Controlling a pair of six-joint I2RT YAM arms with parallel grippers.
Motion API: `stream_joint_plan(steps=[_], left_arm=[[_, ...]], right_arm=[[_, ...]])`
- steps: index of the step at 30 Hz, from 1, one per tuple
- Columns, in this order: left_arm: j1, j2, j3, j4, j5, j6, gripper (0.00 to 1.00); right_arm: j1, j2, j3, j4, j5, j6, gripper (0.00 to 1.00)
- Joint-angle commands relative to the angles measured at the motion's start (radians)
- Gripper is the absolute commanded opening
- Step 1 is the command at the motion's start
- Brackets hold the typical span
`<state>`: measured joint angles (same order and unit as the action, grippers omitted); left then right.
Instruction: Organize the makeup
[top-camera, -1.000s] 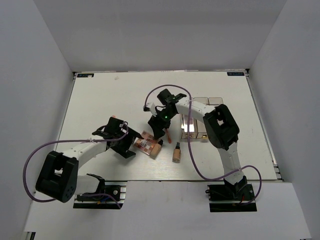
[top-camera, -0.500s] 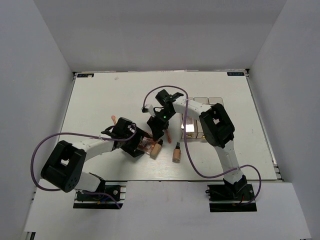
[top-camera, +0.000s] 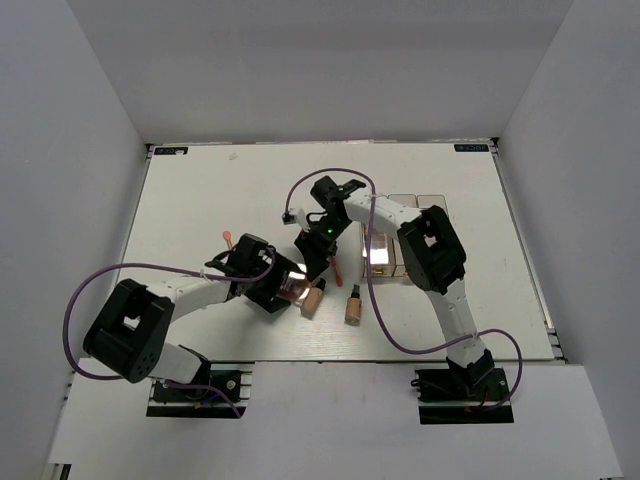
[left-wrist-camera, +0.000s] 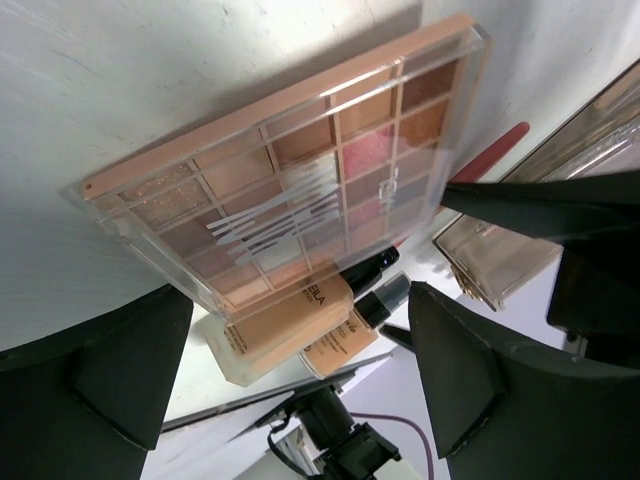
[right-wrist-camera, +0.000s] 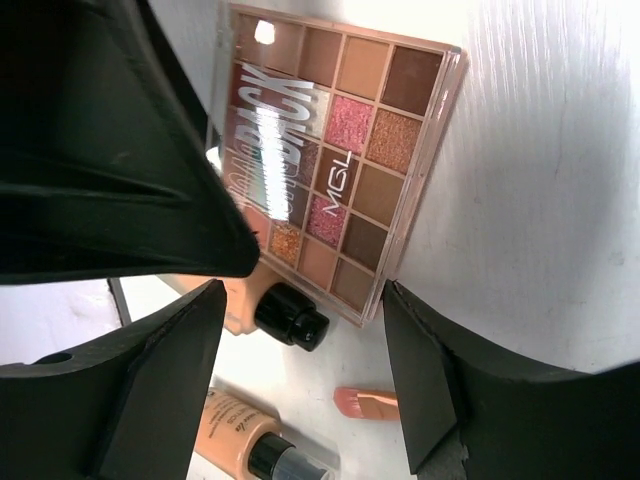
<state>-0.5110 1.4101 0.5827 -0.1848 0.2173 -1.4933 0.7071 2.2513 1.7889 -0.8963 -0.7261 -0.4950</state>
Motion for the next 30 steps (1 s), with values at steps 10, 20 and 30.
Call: stream_joint_plan(steps=[10,20,30], left_arm=[[-0.001,-0.082,0.006,-0.001,-0.078,0.008,0.98],[-0.001,-0.082,0.025,0.007,-0.045,0.015,0.98],[-0.001,-0.112,0.028,-0.001,-0.026,0.013,0.98]], right_arm=[[0.025,-0.002,0.078,-0.079,-0.102,-0.01,0.69],[0.025,-0.025,0.066,-0.096,-0.102,-0.011,0.69],[0.025,-0.033,0.079,-0.105,-0.101,-0.007,0.69]])
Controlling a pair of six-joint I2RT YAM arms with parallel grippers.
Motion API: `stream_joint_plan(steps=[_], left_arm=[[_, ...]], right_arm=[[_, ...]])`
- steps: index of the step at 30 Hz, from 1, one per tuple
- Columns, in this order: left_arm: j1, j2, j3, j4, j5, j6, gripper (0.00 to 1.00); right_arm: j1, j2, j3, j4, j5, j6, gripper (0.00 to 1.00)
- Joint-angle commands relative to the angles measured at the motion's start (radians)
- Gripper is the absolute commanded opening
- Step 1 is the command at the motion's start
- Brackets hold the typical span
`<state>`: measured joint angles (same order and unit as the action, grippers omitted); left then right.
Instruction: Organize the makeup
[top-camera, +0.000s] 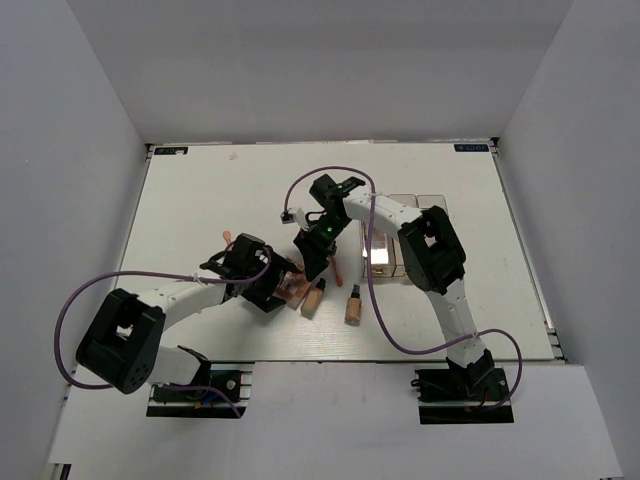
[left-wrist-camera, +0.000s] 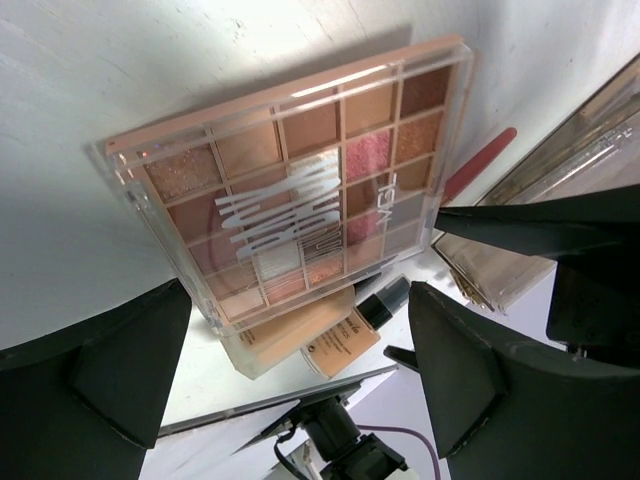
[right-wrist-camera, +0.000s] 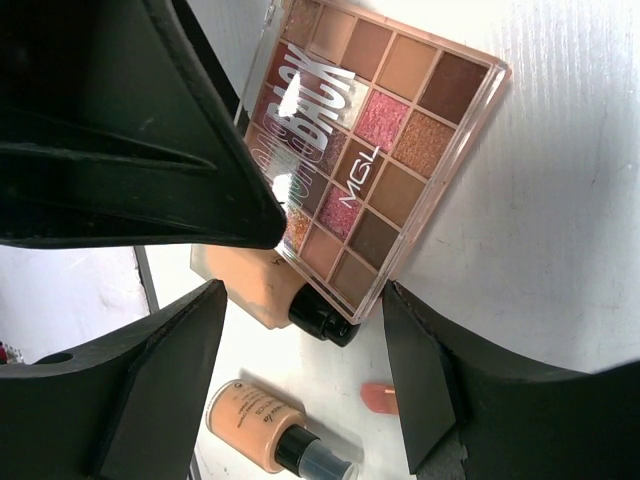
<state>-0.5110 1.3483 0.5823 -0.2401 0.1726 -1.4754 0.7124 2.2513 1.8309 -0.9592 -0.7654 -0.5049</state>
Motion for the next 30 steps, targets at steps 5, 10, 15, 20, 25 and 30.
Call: stream_joint_plan(steps=[5,10,15,20,25,30], left_arm=[[-0.001,-0.063,0.033,0.053,0.03,-0.008,0.98],[-0.001,-0.071,0.036,0.048,0.039,-0.006,0.98],[-0.001,-0.083,0.031,0.045,0.044,-0.008,0.98],[-0.001,-0.097,0.028,0.038,0.044,-0.006,0.98],[-0.001,-0.101,0.028,0.038,0.05,-0.006,0.98],[-0.001,-0.103,0.028,0.033,0.056,-0.005,0.98]], right_arm=[[0.021,-0.035,0.056,-0.052,-0.064,0.008,0.69],[0.019,-0.042,0.051,-0.056,-0.064,0.009,0.69],[0.022,-0.056,0.039,-0.061,-0.061,0.009,0.69],[0.021,-0.067,0.031,-0.065,-0.054,0.005,0.69],[0.022,-0.079,0.019,-0.067,-0.048,0.002,0.69],[0.019,-0.096,-0.007,-0.064,-0.037,-0.001,0.69]])
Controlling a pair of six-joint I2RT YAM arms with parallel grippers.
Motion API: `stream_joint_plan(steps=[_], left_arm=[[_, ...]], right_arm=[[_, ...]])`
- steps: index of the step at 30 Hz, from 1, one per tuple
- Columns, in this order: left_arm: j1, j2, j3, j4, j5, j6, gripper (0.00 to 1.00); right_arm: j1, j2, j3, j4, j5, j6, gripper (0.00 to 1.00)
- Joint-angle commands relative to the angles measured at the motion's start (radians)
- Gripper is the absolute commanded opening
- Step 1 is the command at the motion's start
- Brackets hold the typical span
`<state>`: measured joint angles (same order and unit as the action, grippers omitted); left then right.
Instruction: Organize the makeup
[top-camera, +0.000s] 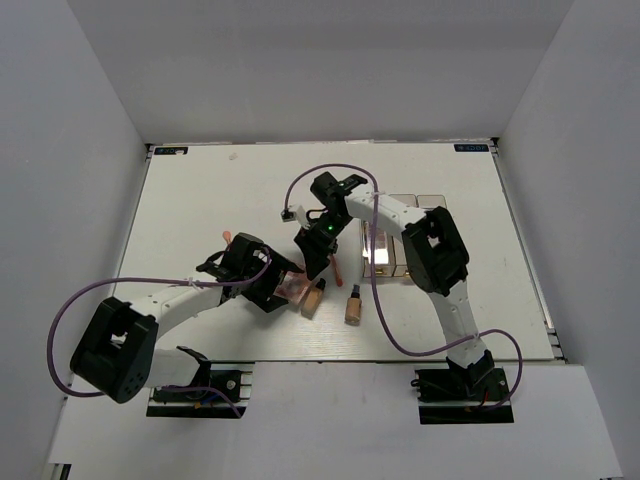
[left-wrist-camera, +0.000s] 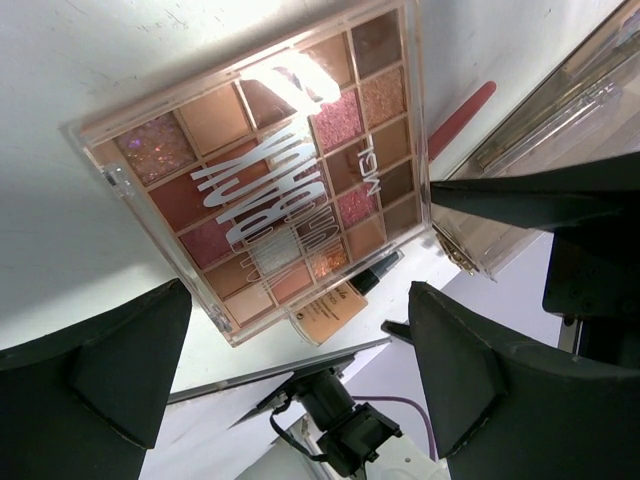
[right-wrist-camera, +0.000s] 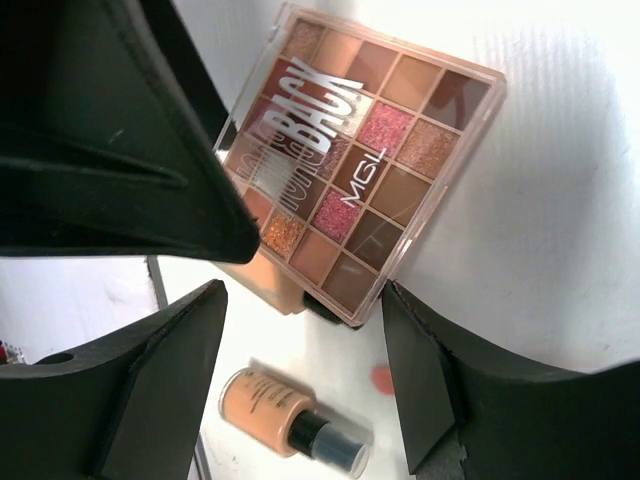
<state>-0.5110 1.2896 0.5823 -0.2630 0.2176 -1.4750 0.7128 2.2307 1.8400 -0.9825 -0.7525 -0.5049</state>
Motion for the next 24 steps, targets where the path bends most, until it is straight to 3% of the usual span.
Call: stream_joint_plan(steps=[1,24], left_arm=[[-0.001,-0.047,0.027,0.054,0.014,-0.007,0.98],[-0.001,-0.069,0.017,0.038,0.054,0.004,0.98]], right_arm=[[0.019,-0.077,-0.028,-0.038,-0.048,0.0,0.69],[0.016,-0.151,-0.139,-0.004,-0.013,0.002,0.69]])
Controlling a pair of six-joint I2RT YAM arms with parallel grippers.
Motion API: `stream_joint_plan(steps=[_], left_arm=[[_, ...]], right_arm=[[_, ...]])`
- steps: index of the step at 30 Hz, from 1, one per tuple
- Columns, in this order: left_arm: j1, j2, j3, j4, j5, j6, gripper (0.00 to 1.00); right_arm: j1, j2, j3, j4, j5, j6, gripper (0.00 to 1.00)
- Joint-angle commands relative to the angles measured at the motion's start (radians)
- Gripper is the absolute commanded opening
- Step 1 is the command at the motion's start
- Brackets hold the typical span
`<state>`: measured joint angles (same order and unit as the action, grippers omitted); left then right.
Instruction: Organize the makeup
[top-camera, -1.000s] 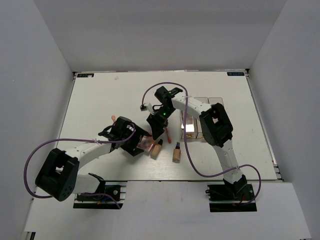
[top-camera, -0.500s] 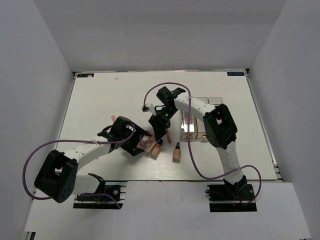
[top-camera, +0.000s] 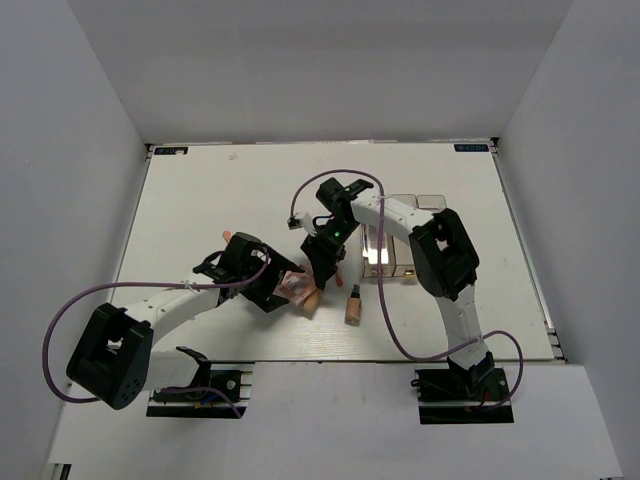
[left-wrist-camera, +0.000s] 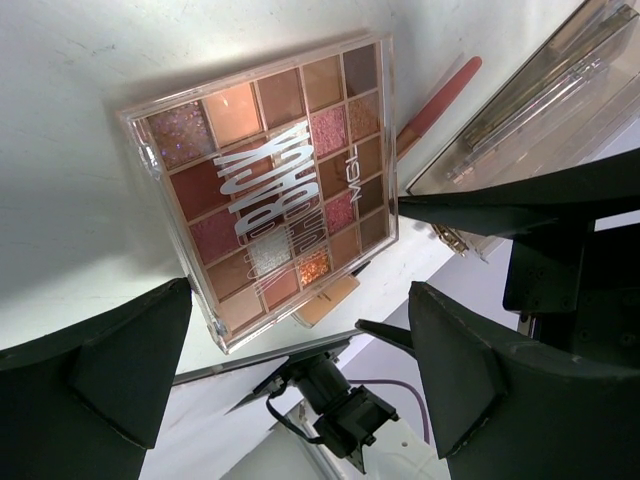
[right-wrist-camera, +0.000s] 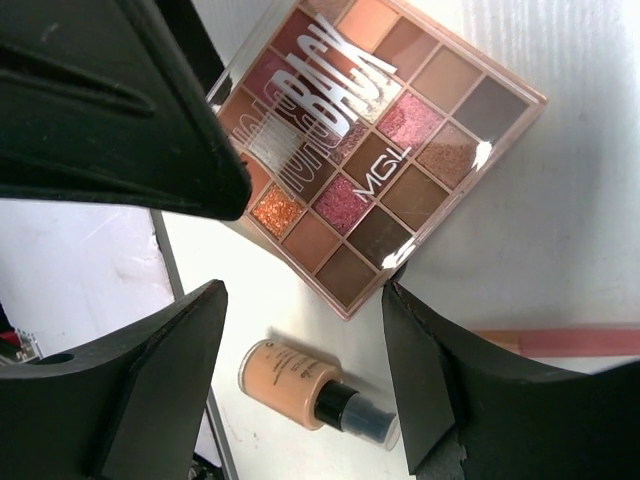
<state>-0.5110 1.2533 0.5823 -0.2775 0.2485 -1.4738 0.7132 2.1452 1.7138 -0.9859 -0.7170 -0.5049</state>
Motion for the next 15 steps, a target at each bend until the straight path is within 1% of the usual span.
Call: stream_joint_plan(steps=[1,12,15], left_arm=[[-0.001,-0.029,0.017,0.052,0.025,0.004,0.98],[-0.02,-0.009,0.021,0.064,0.043,0.007,0.98],[-0.02,-0.014,0.017,0.066,0.043,0.007,0.98]], right_arm=[[0.012,-0.067,-0.016,0.004,-0.048,0.003,0.69],[0.014,-0.088,-0.037,0.016,-0.03,0.009,0.7],[0.014,-0.091,-0.045,0.016,-0.027,0.009,0.73]])
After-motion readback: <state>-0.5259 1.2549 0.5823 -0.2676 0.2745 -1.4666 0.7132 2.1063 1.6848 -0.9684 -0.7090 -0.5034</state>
